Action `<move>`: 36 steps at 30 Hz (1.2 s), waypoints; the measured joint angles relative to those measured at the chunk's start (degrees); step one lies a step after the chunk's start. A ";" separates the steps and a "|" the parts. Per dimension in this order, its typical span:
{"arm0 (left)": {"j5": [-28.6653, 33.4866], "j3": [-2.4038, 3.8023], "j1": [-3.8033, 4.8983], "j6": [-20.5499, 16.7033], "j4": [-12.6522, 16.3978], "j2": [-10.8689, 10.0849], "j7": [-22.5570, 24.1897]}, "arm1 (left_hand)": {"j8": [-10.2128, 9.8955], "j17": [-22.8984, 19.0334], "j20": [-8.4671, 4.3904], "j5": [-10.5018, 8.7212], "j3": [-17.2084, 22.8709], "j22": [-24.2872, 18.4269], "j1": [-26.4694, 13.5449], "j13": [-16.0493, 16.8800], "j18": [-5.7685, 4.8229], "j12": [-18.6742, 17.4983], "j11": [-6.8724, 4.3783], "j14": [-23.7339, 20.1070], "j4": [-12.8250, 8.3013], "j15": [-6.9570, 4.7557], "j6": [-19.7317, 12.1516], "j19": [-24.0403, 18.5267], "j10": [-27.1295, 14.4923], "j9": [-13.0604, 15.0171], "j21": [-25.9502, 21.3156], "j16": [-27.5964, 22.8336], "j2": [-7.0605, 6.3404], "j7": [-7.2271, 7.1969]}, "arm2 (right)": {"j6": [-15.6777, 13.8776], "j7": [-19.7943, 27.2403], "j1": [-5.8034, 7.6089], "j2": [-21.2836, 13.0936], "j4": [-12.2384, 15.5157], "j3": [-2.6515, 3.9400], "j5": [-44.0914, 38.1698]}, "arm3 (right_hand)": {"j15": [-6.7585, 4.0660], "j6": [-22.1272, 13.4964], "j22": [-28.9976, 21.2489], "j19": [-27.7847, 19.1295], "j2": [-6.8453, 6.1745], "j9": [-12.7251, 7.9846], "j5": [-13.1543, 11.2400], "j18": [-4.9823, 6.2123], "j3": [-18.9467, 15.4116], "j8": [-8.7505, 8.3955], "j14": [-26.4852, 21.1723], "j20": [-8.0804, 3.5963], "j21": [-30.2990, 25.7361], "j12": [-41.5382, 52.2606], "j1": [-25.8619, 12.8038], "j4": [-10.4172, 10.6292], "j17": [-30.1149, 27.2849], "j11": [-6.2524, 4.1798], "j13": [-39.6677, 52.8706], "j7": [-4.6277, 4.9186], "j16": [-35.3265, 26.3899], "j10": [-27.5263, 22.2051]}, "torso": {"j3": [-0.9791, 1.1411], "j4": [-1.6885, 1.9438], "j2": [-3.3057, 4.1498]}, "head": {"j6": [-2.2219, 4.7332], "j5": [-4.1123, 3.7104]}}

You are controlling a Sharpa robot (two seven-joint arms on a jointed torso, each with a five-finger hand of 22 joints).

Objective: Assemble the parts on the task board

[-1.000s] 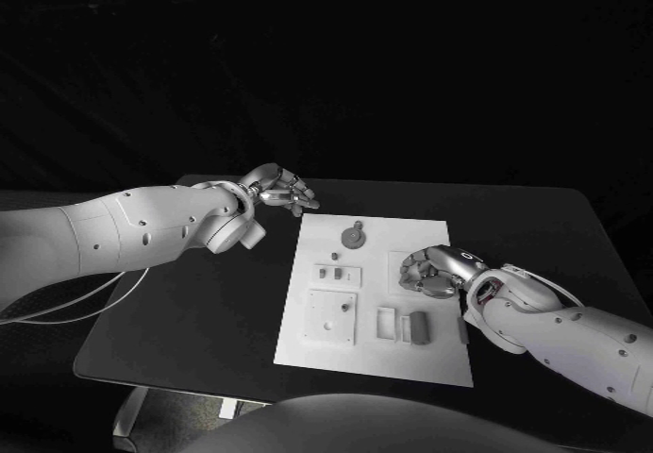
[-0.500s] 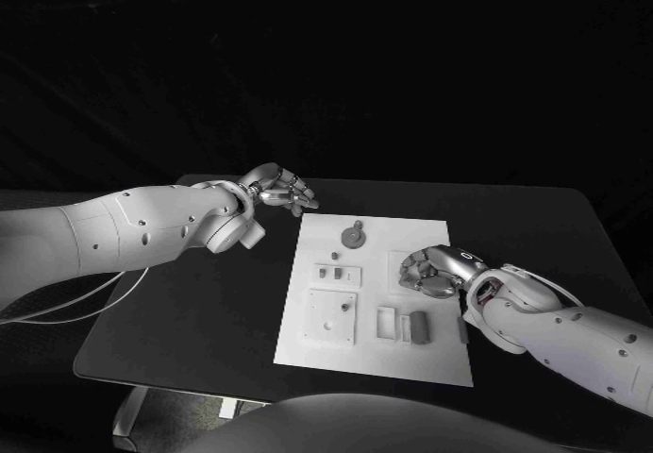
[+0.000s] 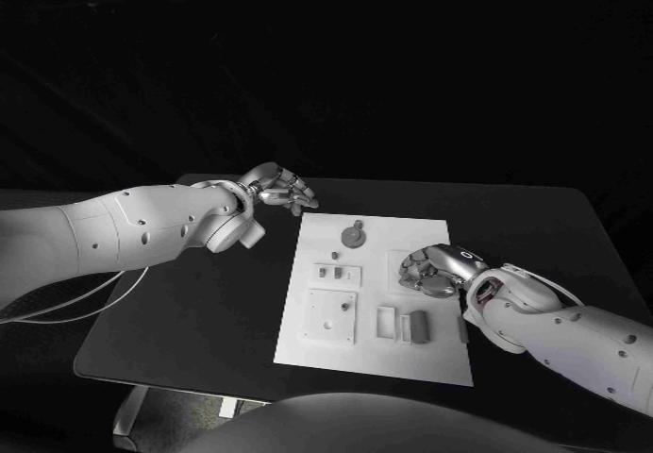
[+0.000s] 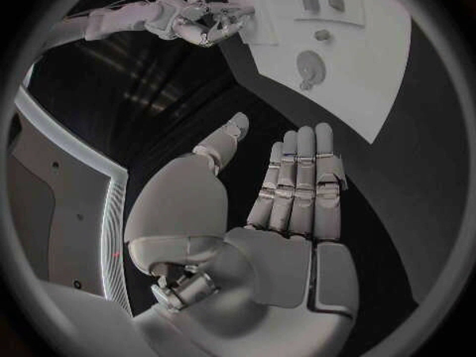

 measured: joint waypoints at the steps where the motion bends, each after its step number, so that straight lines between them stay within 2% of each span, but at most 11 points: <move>1: 0.00 0.00 0.00 0.00 0.00 0.01 0.00 | 0.00 0.00 0.00 0.00 0.00 0.00 0.00 0.00 0.00 0.00 0.00 0.00 0.00 0.00 0.00 0.00 0.00 0.00 0.00 0.00 0.00 0.00 | -0.07 0.02 0.00 -0.02 0.04 0.00 -0.03 | 0.00 0.00 0.00 0.00 0.05 0.00 0.00 0.00 0.00 0.00 0.00 0.00 0.00 0.00 0.05 0.00 0.00 0.00 0.00 0.00 0.00 0.00 | 0.00 0.00 0.00 | 0.00 -0.03; 9: 0.00 0.00 0.00 0.00 -0.02 0.01 0.00 | 0.00 0.06 0.00 0.00 0.00 0.00 0.00 -0.01 0.00 0.00 0.00 0.00 0.00 0.00 0.00 0.00 0.00 0.00 0.00 0.00 0.00 0.00 | -0.60 0.24 -0.01 -0.11 0.47 -0.01 -0.19 | 0.02 0.00 0.00 0.18 0.05 0.00 0.00 -0.01 0.16 0.01 0.01 -0.18 0.00 0.00 0.05 0.15 0.00 0.00 0.00 0.00 0.00 0.00 | 0.02 -0.03 -0.01 | 0.18 -0.22; 13: 0.00 0.00 0.00 0.00 -0.06 0.04 0.00 | 0.00 0.06 0.00 0.00 0.00 0.00 0.00 -0.01 0.00 0.00 0.00 0.00 0.00 0.00 0.00 0.00 0.00 0.00 0.00 0.00 0.00 0.00 | -0.76 0.31 -0.01 -0.30 0.87 0.00 -0.21 | 0.03 0.00 0.00 0.20 0.04 0.00 -0.01 -0.01 0.31 0.01 0.01 -0.20 0.00 0.00 0.05 -0.01 0.00 0.00 0.00 0.00 0.00 0.00 | 0.04 -0.02 -0.01 | -0.11 -0.12; 22: 0.00 0.00 0.00 0.00 -0.09 0.04 -0.01 | 0.00 0.12 0.00 0.00 0.00 0.00 0.00 0.04 0.00 -0.20 0.00 0.00 0.00 0.00 0.00 0.00 0.00 0.00 0.00 0.00 0.00 0.00 | -0.68 0.33 0.10 -1.45 2.83 0.29 -0.20 | 0.05 0.00 0.00 0.20 0.03 0.00 -0.01 -0.01 0.32 0.02 0.01 -0.20 0.00 0.00 0.06 -0.01 0.00 0.00 0.01 0.00 0.00 0.00 | 0.02 -0.02 -0.02 | -0.20 -0.05; 36: 0.00 0.00 0.00 0.01 -0.10 0.01 -0.08 | 0.00 0.28 0.00 0.00 0.00 0.00 0.00 0.04 0.00 -0.20 0.00 0.00 0.00 0.00 0.00 0.00 0.00 0.00 0.00 -0.23 0.00 0.00 | 0.66 0.49 1.98 -3.02 5.63 0.70 0.14 | -0.09 0.11 0.00 0.19 0.02 0.00 0.12 -0.02 0.31 0.04 0.19 -0.19 0.00 0.00 0.05 -0.02 0.01 0.00 0.01 -0.11 0.00 0.00 | 0.00 -0.03 -0.02 | -0.11 -0.04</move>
